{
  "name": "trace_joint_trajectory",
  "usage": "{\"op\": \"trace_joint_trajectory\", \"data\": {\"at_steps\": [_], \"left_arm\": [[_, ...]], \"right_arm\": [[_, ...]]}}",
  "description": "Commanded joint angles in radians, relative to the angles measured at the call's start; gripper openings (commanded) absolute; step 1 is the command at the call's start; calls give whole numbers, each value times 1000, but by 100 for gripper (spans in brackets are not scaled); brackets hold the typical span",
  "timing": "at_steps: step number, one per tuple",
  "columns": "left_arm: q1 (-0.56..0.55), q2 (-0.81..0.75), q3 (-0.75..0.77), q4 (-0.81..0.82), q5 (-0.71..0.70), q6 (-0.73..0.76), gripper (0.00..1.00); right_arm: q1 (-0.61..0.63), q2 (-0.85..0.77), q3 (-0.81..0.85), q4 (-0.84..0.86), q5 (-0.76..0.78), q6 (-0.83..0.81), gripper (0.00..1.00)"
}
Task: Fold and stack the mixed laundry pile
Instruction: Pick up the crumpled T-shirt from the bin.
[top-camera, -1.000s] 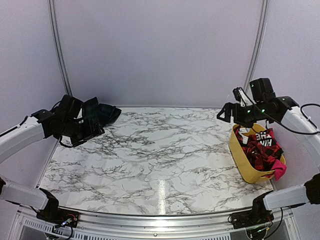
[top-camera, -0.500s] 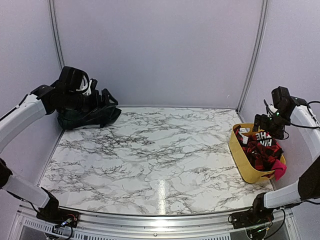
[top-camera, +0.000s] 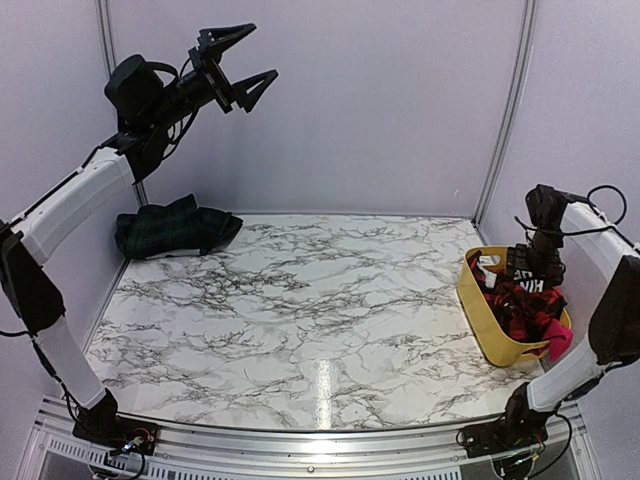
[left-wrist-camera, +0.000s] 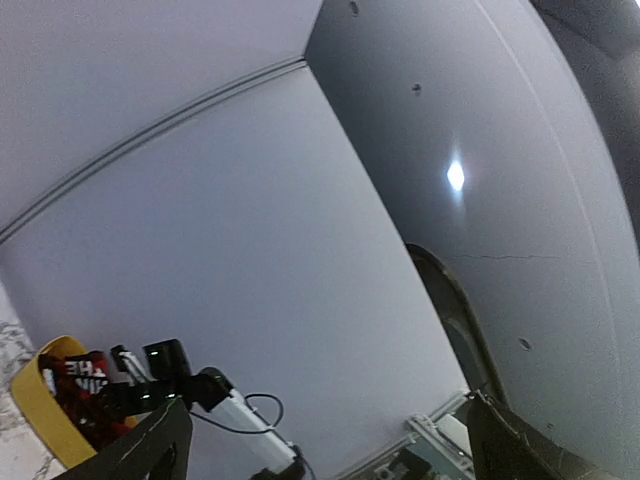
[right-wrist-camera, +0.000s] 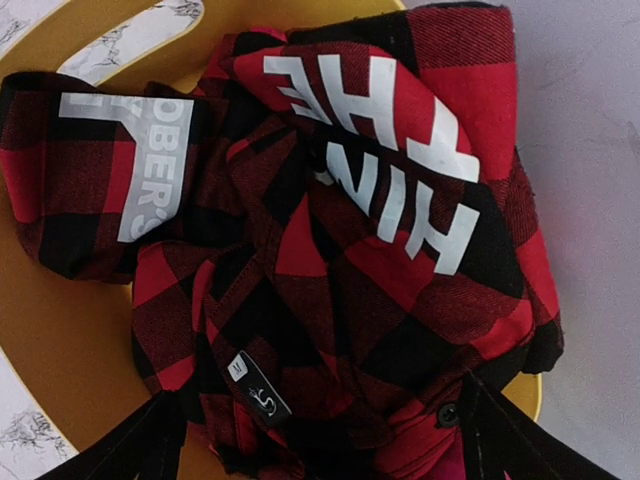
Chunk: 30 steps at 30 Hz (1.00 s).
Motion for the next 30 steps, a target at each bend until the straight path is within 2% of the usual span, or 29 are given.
{"op": "trace_joint_trajectory", "data": {"at_steps": [1,8,11,13,19,20,24,27,28,30], "left_arm": [[12,61,89,511,-16,-370,99],[17,115,63,729,-160,-577,99],[6,81,28,729,-135,-579,99],[27,37,-23,698,-168,-567,99],[17,99,84,638,-245,-605,99],[8,100,81,642,-234,-582,99],[15,64,-11,639,-148,-545,99],[23,19,-87,551,-73,-453,99],[26,4,-103,497,-42,-406,99],[32,-43,-141,374,-1,-290,99]], "right_arm": [[-17,-11,37,-35,32,13,88],[-17,-24,-44,-15,27,36,84],[-17,-16,-76,-2,15,44,79],[-17,-2,-85,4,5,47,75],[-17,25,-84,11,1,48,68],[-17,28,-86,14,-2,46,64],[-17,60,-83,33,-34,37,33],[-17,82,-55,35,-37,35,4],[-17,83,-36,31,-39,36,0],[-17,73,16,26,-63,41,0]]}}
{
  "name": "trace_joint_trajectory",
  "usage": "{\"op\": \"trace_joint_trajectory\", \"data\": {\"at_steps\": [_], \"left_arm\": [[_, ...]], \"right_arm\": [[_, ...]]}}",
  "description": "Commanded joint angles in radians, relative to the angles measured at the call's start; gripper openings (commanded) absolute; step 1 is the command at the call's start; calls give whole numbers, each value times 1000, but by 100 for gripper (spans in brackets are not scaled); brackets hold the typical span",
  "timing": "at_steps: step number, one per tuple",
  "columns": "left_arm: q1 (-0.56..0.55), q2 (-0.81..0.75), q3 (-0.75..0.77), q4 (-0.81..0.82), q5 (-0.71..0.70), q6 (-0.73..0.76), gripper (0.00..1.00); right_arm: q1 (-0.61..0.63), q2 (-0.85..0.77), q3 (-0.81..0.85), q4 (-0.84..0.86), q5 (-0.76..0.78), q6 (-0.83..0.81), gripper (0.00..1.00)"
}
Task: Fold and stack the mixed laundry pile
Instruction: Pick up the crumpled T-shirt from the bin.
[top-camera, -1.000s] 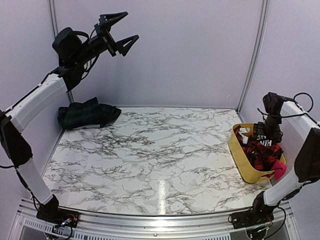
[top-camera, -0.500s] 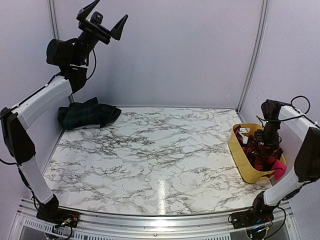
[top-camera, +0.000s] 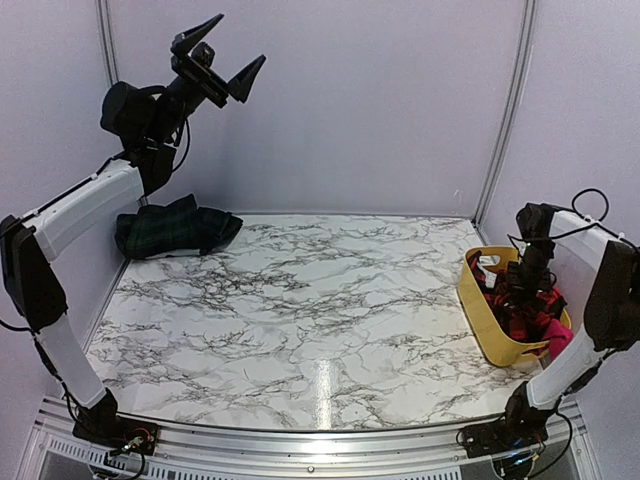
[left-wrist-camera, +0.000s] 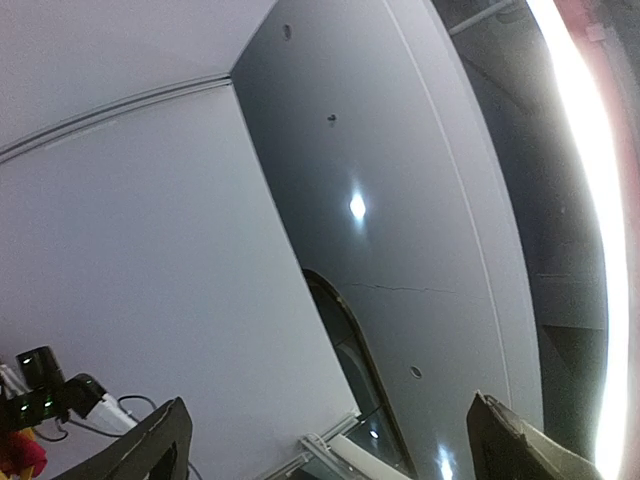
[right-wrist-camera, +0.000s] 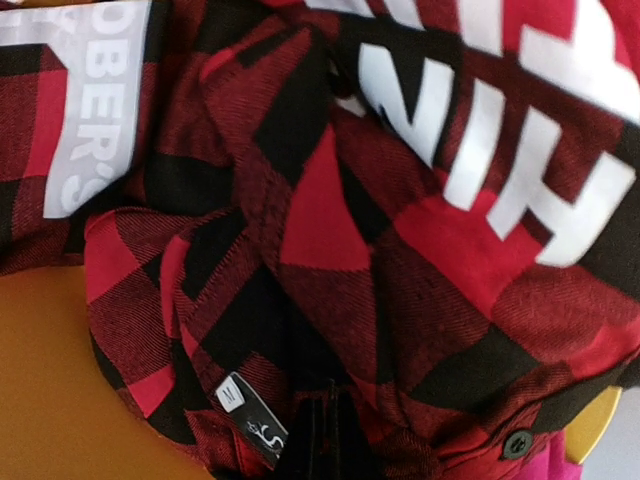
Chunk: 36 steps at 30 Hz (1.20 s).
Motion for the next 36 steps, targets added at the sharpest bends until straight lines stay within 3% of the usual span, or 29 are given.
{"op": "trace_joint_trajectory", "data": {"at_steps": [1,3,6,7,9,10,11,14,18,20,23,26,27,36], "left_arm": [[14,-114,-72,-227,123,249,99],[15,-141,-85,-399,143,384,99],[20,-175,-131,-527,139,508,99],[21,-179,-139,-555,140,525,99],[21,-191,-163,-592,134,556,99],[21,-200,-175,-608,124,573,99],[21,-208,-181,-629,114,591,99],[21,-224,-175,-714,97,663,99],[21,-232,-169,-786,79,721,99],[21,-236,-176,-802,70,738,99],[22,-239,-167,-842,57,771,99],[24,-241,-134,-917,38,829,99],[27,-244,-125,-941,36,845,99],[63,-248,-117,-1030,21,880,99]], "right_arm": [[-6,-15,132,8,-45,14,0],[-6,-32,187,4,-61,28,0],[-6,-25,231,15,-75,1,0],[-6,-5,235,3,-81,-7,14],[-4,19,210,6,-62,-3,69],[-4,22,191,20,-50,0,88],[-5,26,173,33,-36,-1,97],[-5,59,139,56,3,-14,99],[-5,113,95,103,38,-27,96],[-6,147,74,120,54,-35,89],[-6,168,65,135,55,-37,59],[-11,157,96,125,61,-27,9],[-17,143,106,120,55,-18,0],[-26,-15,383,13,-53,43,0]]}}
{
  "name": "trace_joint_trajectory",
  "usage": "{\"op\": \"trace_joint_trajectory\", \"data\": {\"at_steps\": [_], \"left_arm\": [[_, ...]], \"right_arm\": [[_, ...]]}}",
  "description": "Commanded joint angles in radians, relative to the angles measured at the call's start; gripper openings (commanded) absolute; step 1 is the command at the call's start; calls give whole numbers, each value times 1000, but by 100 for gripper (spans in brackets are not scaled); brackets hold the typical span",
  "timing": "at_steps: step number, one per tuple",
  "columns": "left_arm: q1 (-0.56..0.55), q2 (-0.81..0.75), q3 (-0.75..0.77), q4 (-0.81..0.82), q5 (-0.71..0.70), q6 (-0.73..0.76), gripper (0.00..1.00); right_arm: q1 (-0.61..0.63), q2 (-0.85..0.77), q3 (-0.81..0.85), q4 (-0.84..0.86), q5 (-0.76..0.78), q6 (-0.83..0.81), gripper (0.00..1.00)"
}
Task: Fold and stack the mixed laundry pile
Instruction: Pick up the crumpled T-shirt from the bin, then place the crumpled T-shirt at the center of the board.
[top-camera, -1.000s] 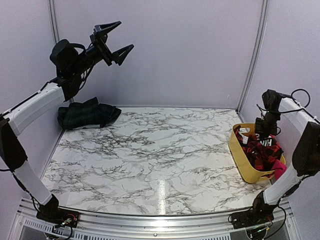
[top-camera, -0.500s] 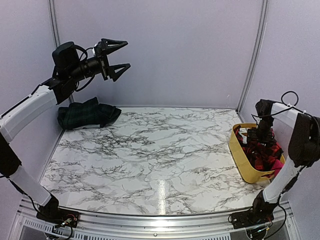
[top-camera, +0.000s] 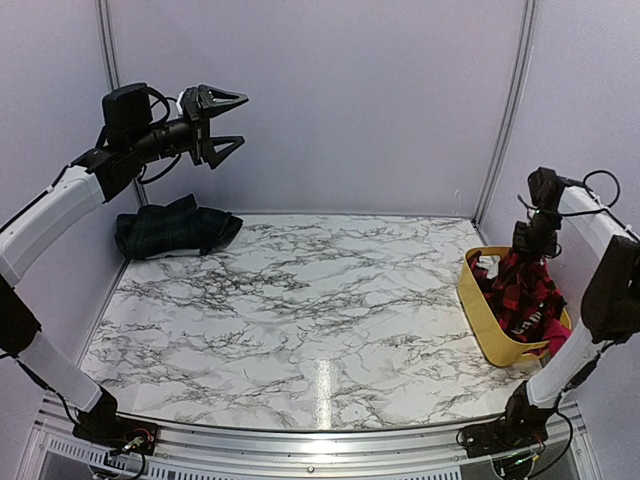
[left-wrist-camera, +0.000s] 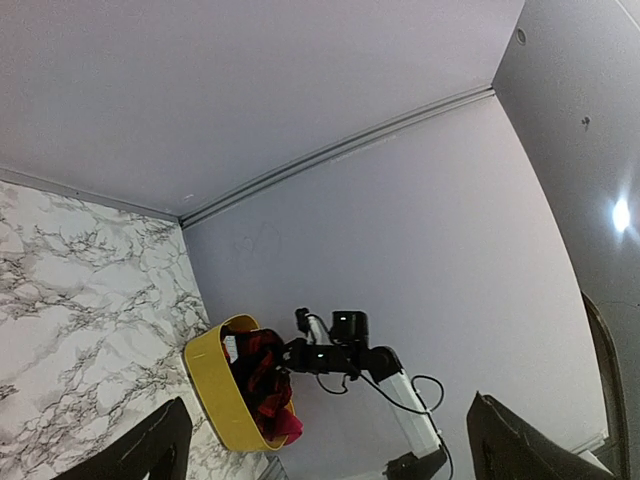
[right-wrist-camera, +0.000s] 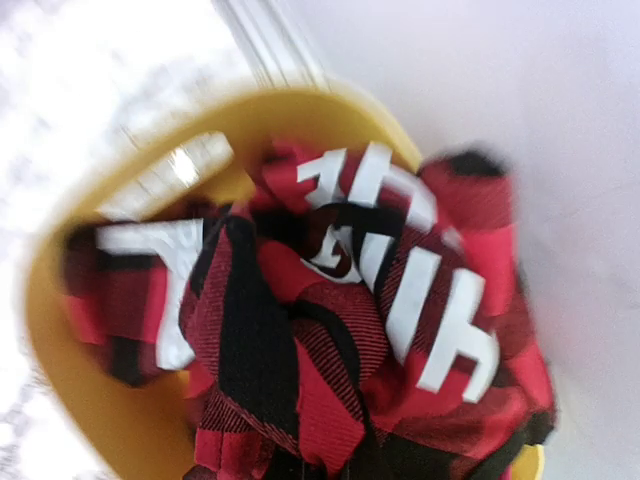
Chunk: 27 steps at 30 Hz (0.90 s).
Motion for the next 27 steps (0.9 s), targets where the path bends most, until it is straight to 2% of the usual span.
{"op": "trace_joint_trajectory", "data": {"at_steps": [1,8,13,17,22,27], "left_arm": [[9,-38,15,-88,-21,51,99],[34,-97,-70,-198,-84,114,99],[53,-120,-93,-276,-131,131,99],[63,-118,-86,-333,-166,160,99],[69,-116,-77,-375,-195,173,99],[69,-118,-72,-386,-215,176,99]], "right_arm": [[-4,-109,207,-51,-65,42,0],[-4,-146,529,-139,-125,43,0],[-4,-94,841,-224,-158,12,0],[-4,-55,1032,-222,-237,17,0],[-4,-114,984,-35,-325,21,0],[-4,-103,982,97,-460,36,0]]}}
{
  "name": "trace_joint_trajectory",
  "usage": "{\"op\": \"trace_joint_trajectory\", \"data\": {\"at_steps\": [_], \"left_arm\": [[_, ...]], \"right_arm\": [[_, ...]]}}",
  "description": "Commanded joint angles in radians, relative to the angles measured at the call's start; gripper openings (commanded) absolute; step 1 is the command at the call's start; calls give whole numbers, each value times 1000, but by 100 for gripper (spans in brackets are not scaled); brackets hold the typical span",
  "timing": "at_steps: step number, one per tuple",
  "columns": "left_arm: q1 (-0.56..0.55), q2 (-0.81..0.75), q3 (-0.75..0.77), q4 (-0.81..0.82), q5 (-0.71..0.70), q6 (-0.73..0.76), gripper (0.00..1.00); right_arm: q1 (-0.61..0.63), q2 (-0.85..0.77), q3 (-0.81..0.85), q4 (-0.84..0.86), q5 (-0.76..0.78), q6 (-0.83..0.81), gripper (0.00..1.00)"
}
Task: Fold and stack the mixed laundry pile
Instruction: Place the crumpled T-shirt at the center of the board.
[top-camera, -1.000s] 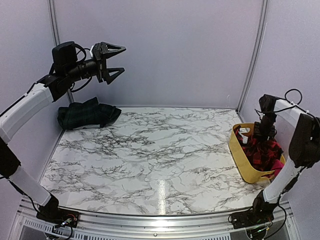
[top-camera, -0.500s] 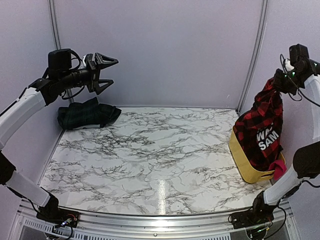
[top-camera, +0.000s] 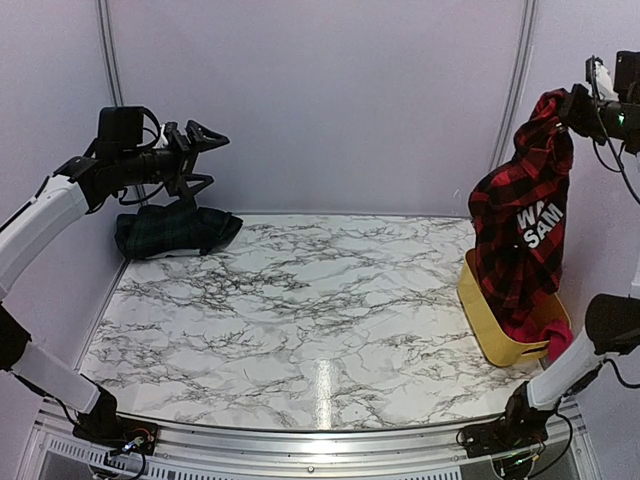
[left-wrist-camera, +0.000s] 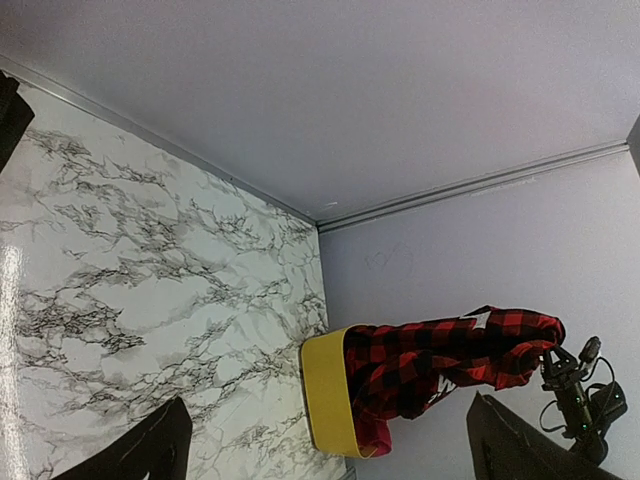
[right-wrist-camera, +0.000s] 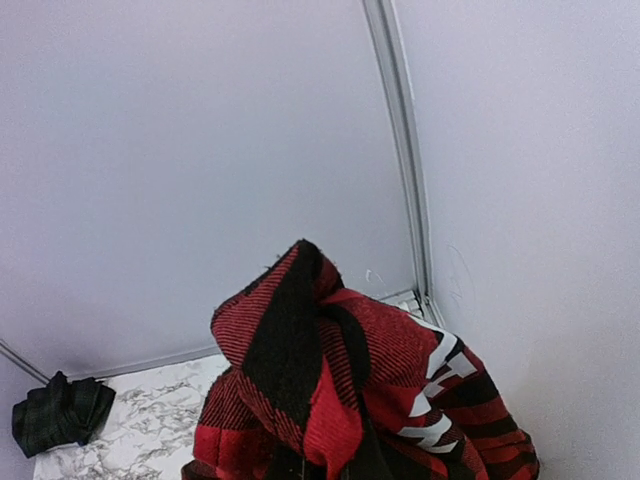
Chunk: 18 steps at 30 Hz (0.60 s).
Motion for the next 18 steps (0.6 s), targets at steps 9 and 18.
{"op": "trace_joint_trajectory", "data": {"at_steps": [9,18], "left_arm": [[6,-52,-3,-44,-83,34,99],[6,-49,1,-49,-121,38,99]], "right_arm": [[59,61,25,623,-443,278,0],[537,207,73,859,-417,364,0]]}}
